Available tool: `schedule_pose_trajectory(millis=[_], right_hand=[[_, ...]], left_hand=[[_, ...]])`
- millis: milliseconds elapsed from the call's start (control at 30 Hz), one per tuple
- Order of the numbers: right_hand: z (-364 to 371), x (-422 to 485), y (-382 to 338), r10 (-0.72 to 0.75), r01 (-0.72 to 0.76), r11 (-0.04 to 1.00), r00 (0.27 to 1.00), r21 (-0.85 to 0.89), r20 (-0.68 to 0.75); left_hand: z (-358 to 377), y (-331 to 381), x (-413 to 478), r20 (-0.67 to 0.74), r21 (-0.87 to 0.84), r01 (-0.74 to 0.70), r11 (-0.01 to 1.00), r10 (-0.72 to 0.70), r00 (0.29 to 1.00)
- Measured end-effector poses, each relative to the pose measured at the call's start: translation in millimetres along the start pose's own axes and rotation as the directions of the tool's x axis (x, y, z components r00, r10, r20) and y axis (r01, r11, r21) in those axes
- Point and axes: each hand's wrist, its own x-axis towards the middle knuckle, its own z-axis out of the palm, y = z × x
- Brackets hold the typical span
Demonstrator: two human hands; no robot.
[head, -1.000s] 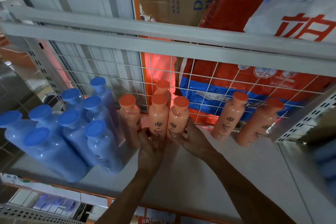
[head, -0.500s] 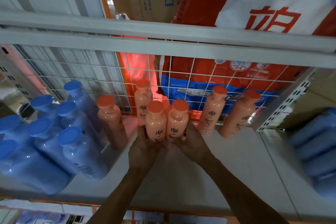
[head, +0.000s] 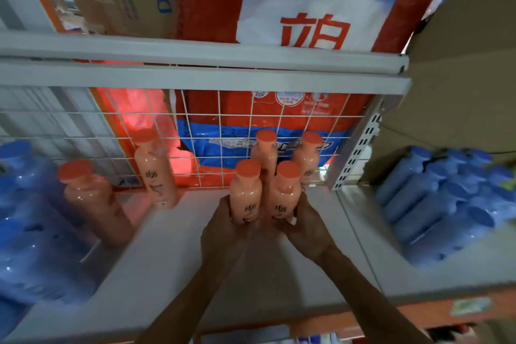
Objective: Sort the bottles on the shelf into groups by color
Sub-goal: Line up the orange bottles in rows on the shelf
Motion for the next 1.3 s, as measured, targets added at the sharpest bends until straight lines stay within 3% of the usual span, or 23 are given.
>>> schedule_pose_trajectory(millis=[267, 567, 1300], right_hand=[[-43, 7, 31, 0.061, -0.063, 0.997, 0.997, -0.05, -0.05], [-51, 21, 39, -0.047, 0.044, 0.997, 0.998, -0.063, -0.042], [-58, 25, 49, -0.05, 0.058, 0.993, 0.995, -0.099, 0.082]], left_hand=[[33, 17, 12, -0.027, 0.091, 0.011, 0.996, -0.009, 1.0], [43, 20, 19, -0.035, 0.052, -0.023, 0.998, 0.024, 0.999], [49, 18, 26, 0.07, 0.025, -0.113, 0.993, 0.111, 0.991]])
